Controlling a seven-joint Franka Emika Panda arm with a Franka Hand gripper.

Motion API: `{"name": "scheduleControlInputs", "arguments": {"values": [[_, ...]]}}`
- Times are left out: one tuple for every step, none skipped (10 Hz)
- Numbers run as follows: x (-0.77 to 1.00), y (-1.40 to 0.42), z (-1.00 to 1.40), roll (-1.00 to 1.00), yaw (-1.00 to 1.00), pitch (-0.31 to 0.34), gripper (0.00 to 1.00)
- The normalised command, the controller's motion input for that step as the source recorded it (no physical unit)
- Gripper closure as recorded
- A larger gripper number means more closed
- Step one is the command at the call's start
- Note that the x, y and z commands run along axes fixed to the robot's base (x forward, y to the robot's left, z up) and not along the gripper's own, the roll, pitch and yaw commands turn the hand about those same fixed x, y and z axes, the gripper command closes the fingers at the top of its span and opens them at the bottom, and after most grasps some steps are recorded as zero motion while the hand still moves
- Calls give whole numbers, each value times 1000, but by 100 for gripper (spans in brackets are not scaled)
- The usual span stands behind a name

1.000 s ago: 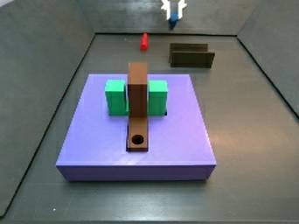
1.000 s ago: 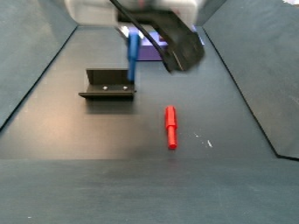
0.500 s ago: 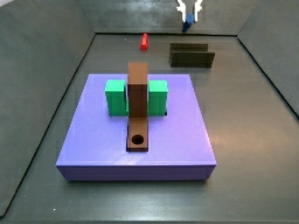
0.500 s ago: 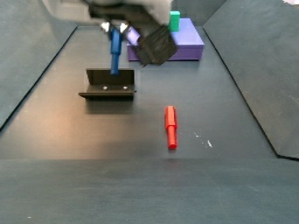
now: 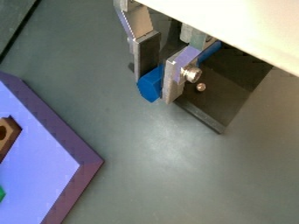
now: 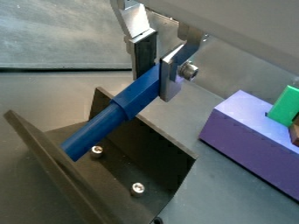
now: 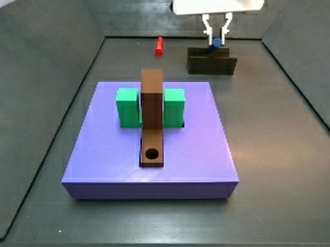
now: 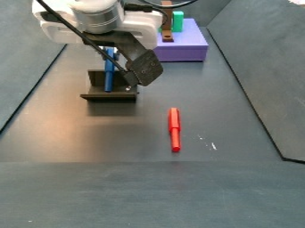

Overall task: Pick up the blue object. Move up. Place the blue object on the fixture. Regrasp the blue object. Move to above the board. Insert the blue object.
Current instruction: Place the blue object on the fixture.

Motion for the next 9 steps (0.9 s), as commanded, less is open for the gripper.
{"name": "scheduleControlInputs", "arguments": {"values": [[51,0,0,-514,0,-20,100],[0,0,-234,-237,0,-43,100],[11,-34,-429,123,0,0,100],[0,-40,-263,366,-63,0,100],[0,-6,-291,371,-34,0,100],[0,0,-306,343,-3,0,100],[0,0,-237,149,-14,0,100],[0,0,-126,106,-6,3,100],[0,0,0,0,0,0,100]]}}
